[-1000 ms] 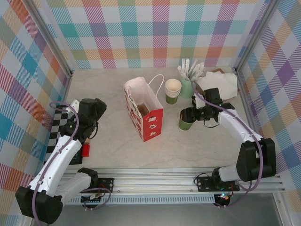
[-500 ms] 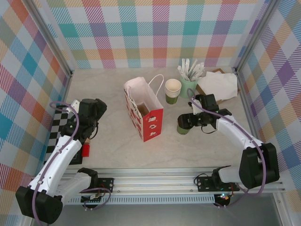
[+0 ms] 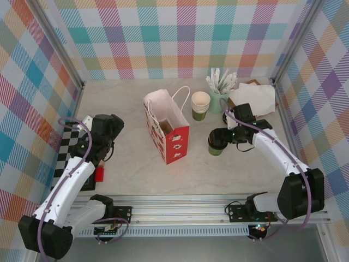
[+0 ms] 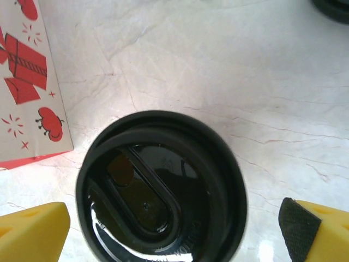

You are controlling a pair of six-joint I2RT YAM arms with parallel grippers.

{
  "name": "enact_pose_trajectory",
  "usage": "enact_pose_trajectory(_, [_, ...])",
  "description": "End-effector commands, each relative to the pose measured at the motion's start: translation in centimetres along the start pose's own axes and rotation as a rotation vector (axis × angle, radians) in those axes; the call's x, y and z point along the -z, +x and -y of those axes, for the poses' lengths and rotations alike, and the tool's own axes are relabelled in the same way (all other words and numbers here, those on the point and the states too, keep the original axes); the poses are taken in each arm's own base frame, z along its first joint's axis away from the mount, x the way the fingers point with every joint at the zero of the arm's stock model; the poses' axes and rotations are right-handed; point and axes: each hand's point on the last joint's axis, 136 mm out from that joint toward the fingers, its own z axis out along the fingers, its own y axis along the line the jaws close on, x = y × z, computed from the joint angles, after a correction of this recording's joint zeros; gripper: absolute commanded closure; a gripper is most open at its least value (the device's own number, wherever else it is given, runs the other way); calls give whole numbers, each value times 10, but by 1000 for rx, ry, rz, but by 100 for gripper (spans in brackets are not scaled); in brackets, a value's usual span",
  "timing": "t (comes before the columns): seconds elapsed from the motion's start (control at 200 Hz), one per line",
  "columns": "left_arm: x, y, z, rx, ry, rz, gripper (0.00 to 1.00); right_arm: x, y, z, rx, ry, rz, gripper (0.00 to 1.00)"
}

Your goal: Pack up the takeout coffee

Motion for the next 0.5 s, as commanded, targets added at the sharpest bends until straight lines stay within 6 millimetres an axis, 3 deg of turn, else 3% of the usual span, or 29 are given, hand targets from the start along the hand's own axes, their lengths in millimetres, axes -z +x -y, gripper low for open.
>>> enact_pose_trajectory(0.0, [-5,-2,-1,2,-2,10,0,8,10,6,-65,64,-100,0])
enact_pose_trajectory(0.255, [-7,-1,1,-2,-4,5,0,14,-1,1,-141,93,-169,0])
enact_pose_trajectory(0.41, [-6,-1,-1,-3,-10,6,0,10,-2,-21,-112,3,-213,0])
enact_pose_trajectory(0.5, [-7,0,-2,-3,-14,4,0,6,-1,-15,-92,70,-232,0])
